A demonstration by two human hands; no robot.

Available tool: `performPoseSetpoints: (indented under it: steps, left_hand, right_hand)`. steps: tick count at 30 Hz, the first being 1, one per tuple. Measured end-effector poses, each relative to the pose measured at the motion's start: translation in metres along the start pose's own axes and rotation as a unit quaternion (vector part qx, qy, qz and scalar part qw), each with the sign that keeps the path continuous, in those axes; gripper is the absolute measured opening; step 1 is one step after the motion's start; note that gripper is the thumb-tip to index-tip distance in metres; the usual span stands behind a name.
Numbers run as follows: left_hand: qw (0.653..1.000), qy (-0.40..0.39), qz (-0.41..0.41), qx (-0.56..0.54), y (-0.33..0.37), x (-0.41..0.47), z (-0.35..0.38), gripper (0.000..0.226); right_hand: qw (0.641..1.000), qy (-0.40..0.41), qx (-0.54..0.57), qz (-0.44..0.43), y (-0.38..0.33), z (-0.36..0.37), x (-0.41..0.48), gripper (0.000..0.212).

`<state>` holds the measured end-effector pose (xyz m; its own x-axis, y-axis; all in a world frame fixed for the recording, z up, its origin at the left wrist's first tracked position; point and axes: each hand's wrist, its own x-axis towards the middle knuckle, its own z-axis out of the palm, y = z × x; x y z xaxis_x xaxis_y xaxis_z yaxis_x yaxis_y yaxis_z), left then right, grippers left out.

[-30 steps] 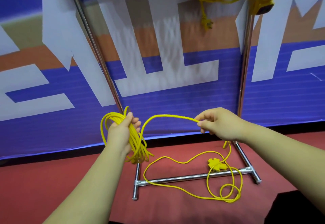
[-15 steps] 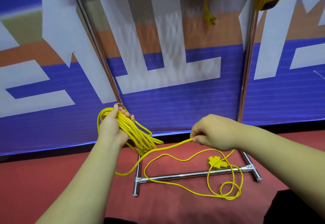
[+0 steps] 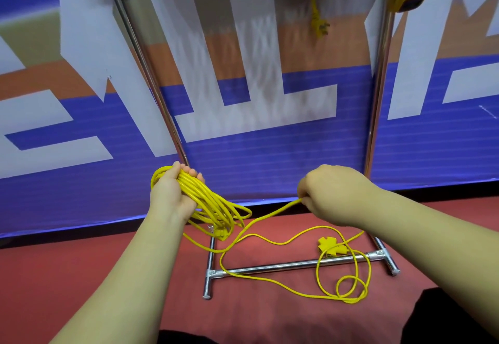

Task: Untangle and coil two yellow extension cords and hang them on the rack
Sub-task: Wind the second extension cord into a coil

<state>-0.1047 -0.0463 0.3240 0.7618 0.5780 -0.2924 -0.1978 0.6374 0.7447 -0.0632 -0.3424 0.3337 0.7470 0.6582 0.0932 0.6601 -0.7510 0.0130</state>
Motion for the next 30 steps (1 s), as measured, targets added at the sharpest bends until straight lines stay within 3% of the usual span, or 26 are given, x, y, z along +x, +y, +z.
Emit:
performPoseSetpoints:
  steps: [4,10,16,21,25,30]
  left_hand:
    - [0.994,0.020,-0.004,0.107,-0.010,-0.001,-0.005,0.024]
    - [0.968,-0.039,-0.017,0.247,-0.033,-0.007,-0.004,0.019]
    - [0.950,-0.139,-0.104,0.260,-0.043,-0.028,0.008,0.027]
    - [0.911,-0.259,-0.159,0.281,-0.046,-0.049,0.022,0.059]
    - [0.877,-0.355,-0.206,0.252,-0.045,-0.052,0.023,0.071]
    - [0.825,-0.436,-0.256,0.251,-0.047,-0.056,0.020,0.057]
  right_hand:
    - [0.985,0.070,0.158,0.011,0.003,-0.006,-0.001,0.017]
    - [0.916,0.152,0.368,0.051,0.008,-0.006,0.003,0.009]
    - [0.868,0.200,0.440,0.113,0.012,-0.008,0.005,0.010]
    - [0.811,0.215,0.527,0.134,0.016,-0.007,0.008,0.008]
    - [0.786,0.209,0.563,0.147,0.021,-0.004,0.011,0.008]
    - [0.807,0.178,0.552,0.113,0.024,-0.002,0.011,0.007]
